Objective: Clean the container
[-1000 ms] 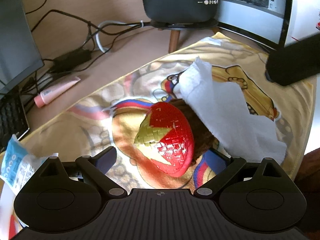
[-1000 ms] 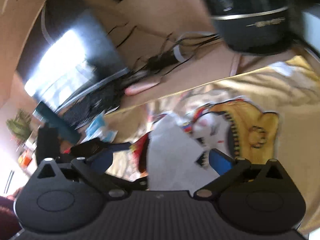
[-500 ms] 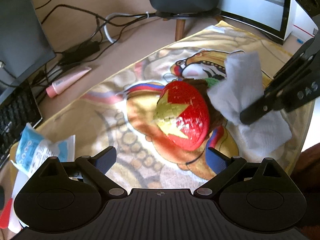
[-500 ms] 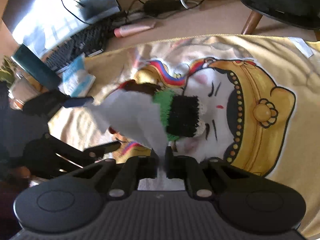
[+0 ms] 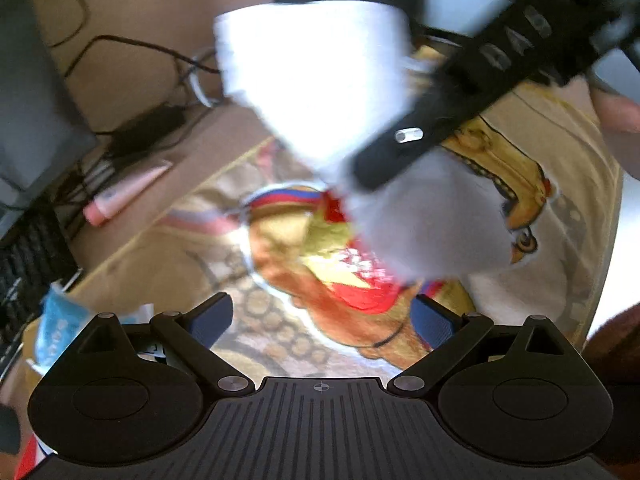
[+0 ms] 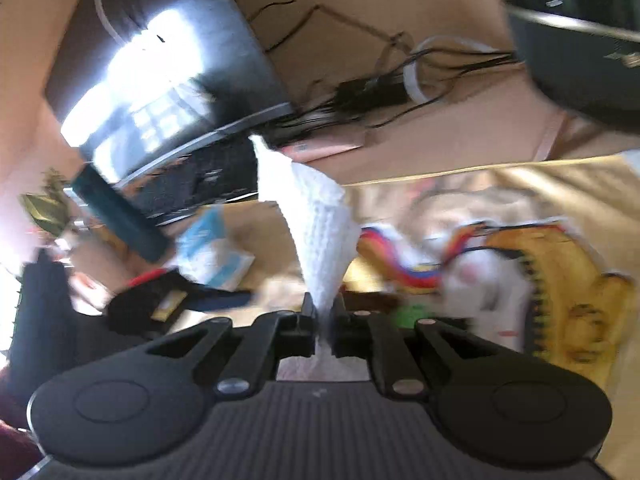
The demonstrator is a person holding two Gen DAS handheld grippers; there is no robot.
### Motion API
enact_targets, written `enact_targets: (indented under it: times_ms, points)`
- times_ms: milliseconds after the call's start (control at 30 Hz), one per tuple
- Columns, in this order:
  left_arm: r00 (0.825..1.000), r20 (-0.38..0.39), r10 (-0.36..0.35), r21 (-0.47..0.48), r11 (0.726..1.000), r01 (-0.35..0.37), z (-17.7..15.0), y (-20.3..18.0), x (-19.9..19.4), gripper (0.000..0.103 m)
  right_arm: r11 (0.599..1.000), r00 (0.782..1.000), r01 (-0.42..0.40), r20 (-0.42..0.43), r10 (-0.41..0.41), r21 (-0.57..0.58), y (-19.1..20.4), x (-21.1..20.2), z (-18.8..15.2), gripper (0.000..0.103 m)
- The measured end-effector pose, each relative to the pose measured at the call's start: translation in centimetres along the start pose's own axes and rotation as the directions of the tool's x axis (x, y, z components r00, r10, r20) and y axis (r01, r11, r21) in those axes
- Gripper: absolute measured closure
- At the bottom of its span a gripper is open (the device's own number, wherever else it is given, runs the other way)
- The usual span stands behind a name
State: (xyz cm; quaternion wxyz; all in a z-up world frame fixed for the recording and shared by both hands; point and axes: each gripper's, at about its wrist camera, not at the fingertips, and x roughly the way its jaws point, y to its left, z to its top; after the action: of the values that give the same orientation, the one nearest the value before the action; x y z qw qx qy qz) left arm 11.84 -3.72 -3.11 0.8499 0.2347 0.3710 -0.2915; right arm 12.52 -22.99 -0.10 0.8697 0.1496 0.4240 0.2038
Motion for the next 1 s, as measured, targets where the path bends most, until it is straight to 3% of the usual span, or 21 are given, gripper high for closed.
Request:
enact_targets:
  times_ms: [100, 200, 300, 400, 467, 633, 667, 700, 800, 900, 1000]
  points:
    - [0.999, -0.002, 0.052, -0.067, 0.996, -0.052, -0.4, 1.9, -1.0, 0.004, 0.996, 0.997, 0.079, 0.004, -0.080, 0.038, -1.5, -0.7, -0.2, 0.095]
    - [0.984, -0.030, 0.175, -0.177, 0.968, -0.178, -1.2, 5.0, -2.3, 0.004, 0.986, 0.988, 0.155, 0.016, -0.156, 0.062, -2.9, -1.0, -0.3, 0.095]
    - [0.961, -0.102, 0.258, -0.385, 0.880, -0.277, -2.3, 9.5, -2.8, 0.003, 0.983, 0.985, 0.161, 0.050, -0.165, 0.088, -3.3, -1.8, -0.4, 0.095]
    - [0.942, -0.242, 0.234, -0.544, 0.771, -0.331, -3.3, 13.7, -0.9, 0.002, 0.984, 0.985, 0.152, 0.072, -0.159, 0.095, -3.0, -1.9, -0.2, 0.095]
    - [0.949, -0.249, 0.195, -0.590, 0.746, -0.308, -3.4, 15.0, 0.1, 0.002, 0.986, 0.984, 0.155, 0.079, -0.159, 0.063, -2.4, -1.9, -0.1, 0.095]
    - [0.966, -0.228, 0.120, -0.616, 0.751, -0.238, -2.4, 16.6, 3.7, 0.003, 0.987, 0.983, 0.162, 0.083, -0.161, 0.004, -1.3, -1.9, 0.0, 0.092]
    - [0.972, -0.204, 0.113, -0.622, 0.752, -0.218, -2.4, 16.7, 4.1, 0.008, 0.987, 0.983, 0.162, 0.086, -0.162, -0.001, -1.1, -2.0, 0.1, 0.092]
    - [0.979, -0.170, 0.112, -0.617, 0.763, -0.194, -2.3, 16.3, 3.8, 0.020, 0.987, 0.983, 0.163, 0.090, -0.162, -0.006, -1.0, -2.1, 0.1, 0.092]
    - [0.996, -0.058, 0.072, -0.572, 0.815, -0.092, -2.1, 14.7, 2.0, 0.021, 0.986, 0.981, 0.163, 0.108, -0.160, -0.023, -0.8, -2.5, 0.4, 0.092]
    - [1.000, 0.028, 0.006, -0.463, 0.886, 0.008, -2.4, 12.1, -0.6, 0.021, 0.990, 0.985, 0.133, 0.114, -0.129, -0.034, -0.1, -2.4, 1.2, 0.092]
    - [0.994, 0.067, -0.082, -0.400, 0.911, 0.102, -3.2, 10.1, -2.1, 0.019, 0.997, 0.994, 0.028, 0.103, -0.021, -0.065, 1.8, -1.7, 2.3, 0.092]
